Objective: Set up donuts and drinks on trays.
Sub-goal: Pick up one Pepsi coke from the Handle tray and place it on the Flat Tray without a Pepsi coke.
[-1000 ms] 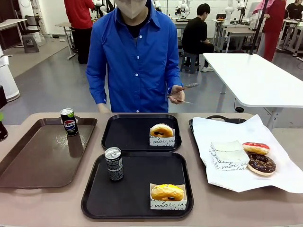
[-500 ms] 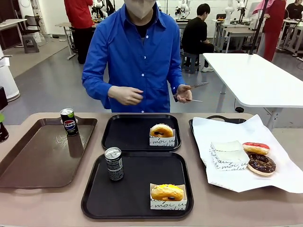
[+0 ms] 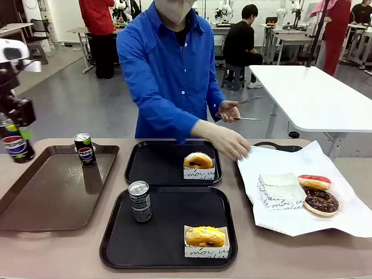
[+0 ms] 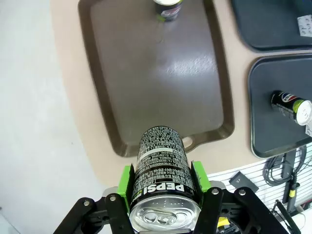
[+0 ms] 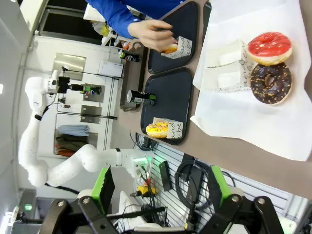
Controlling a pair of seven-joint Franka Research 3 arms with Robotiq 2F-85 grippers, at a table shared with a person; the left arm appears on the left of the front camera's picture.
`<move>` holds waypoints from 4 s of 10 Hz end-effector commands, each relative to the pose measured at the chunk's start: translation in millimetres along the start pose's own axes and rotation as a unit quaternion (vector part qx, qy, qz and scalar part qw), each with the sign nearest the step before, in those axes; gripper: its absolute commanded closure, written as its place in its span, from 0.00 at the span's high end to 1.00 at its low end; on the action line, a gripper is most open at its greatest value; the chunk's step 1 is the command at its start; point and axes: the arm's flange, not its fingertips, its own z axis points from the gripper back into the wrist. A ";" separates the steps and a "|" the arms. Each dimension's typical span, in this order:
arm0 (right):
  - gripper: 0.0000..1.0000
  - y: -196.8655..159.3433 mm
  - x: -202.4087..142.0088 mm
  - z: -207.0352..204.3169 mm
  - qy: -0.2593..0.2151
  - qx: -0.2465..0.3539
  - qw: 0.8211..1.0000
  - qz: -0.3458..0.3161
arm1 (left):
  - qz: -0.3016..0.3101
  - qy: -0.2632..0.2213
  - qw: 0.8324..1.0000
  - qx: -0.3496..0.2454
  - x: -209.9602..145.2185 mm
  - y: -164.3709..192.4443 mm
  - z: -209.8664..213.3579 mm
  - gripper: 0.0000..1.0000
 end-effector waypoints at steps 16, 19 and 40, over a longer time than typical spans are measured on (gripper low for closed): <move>1.00 -0.7 0.2 0.1 -0.005 0.012 1.000 0.009 | -0.162 -0.019 0.984 -0.068 116.5 -111.4 -12.8 0.58; 1.00 -0.7 0.2 0.1 -0.005 0.012 1.000 0.009 | -0.163 -0.027 0.982 -0.088 139.3 -139.4 -26.4 0.58; 1.00 -0.7 0.2 0.1 -0.005 0.012 1.000 0.009 | -0.175 0.031 0.983 -0.050 216.4 -204.6 -145.6 0.58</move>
